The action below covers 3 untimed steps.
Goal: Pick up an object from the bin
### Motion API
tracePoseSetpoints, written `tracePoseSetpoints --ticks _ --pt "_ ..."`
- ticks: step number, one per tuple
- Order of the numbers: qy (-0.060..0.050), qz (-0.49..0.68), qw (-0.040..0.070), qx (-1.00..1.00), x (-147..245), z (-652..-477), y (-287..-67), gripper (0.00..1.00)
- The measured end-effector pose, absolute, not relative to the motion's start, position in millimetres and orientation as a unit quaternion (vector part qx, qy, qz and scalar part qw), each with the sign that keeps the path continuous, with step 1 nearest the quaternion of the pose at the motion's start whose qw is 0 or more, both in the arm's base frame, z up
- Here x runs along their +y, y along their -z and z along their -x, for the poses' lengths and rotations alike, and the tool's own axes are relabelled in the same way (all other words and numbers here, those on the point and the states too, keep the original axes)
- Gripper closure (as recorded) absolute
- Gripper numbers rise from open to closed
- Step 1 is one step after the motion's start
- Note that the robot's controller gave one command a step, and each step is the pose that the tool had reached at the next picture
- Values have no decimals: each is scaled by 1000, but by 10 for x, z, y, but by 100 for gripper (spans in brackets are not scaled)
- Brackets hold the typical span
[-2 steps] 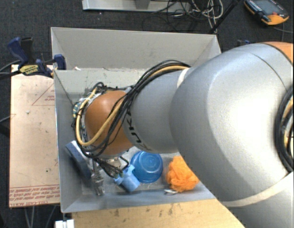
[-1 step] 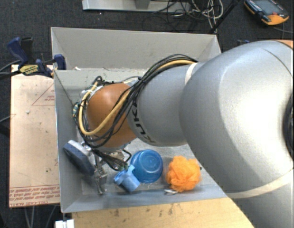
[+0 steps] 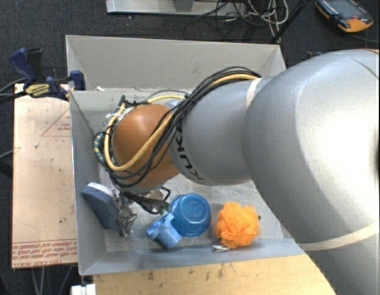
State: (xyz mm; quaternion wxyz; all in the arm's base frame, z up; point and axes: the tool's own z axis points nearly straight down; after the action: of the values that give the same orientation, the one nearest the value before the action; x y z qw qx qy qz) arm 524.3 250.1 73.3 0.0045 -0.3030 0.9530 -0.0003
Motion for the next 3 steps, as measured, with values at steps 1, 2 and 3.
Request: tracePoseSetpoints --ticks 1,2,3 --pt "0 303 4 953 2501 -5243 -733 100" --pt "0 298 -2 955 2455 -5202 -1209 100" --pt "-1 297 0 955 2336 -5271 -1899 100"
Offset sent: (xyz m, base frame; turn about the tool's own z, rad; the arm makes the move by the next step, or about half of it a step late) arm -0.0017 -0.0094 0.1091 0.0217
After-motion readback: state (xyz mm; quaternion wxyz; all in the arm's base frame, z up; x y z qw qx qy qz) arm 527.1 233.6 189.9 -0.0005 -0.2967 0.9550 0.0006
